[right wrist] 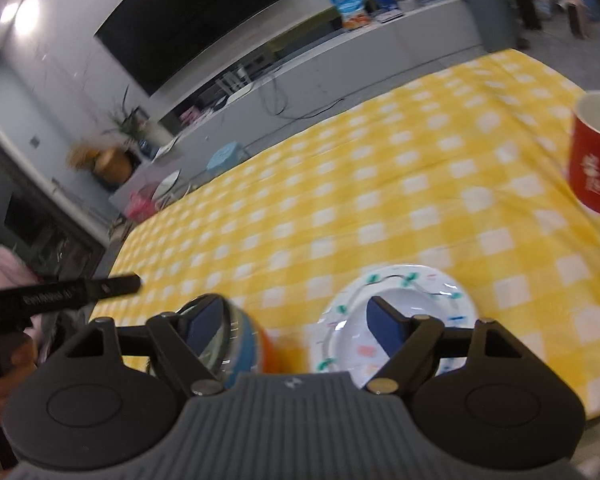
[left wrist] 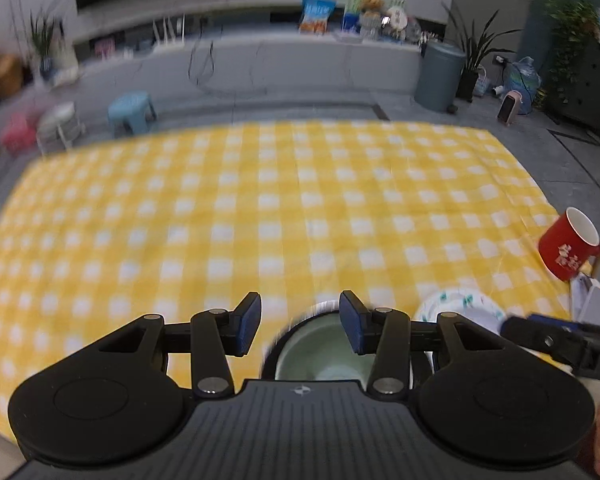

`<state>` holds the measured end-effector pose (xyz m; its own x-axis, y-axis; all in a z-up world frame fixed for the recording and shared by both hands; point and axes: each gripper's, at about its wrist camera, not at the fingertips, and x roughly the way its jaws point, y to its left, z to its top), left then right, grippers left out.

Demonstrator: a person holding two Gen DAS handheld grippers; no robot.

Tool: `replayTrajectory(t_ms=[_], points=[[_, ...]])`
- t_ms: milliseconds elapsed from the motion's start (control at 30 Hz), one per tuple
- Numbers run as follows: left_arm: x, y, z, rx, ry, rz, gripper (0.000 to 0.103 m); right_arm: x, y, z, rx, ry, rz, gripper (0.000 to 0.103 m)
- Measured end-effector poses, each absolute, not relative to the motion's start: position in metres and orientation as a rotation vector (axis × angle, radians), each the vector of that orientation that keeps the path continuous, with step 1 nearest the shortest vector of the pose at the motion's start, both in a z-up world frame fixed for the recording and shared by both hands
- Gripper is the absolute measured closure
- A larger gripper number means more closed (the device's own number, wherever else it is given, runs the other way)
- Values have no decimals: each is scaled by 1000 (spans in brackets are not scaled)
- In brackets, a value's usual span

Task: Organize plates and bowls
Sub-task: 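Move both tools to the bowl stack rim and close them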

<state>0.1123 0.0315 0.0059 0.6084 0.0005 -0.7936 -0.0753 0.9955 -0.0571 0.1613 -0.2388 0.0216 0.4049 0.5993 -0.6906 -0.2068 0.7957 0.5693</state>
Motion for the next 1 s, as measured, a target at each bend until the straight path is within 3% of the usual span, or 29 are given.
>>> replayTrajectory(t_ms=[200, 1000], points=[[101, 57, -15, -177, 978, 48, 51, 155, -206, 14, 395, 1100, 591, 38], [109, 87, -85, -480, 1135, -40, 45, 154, -136, -49, 290, 1331, 649, 39]])
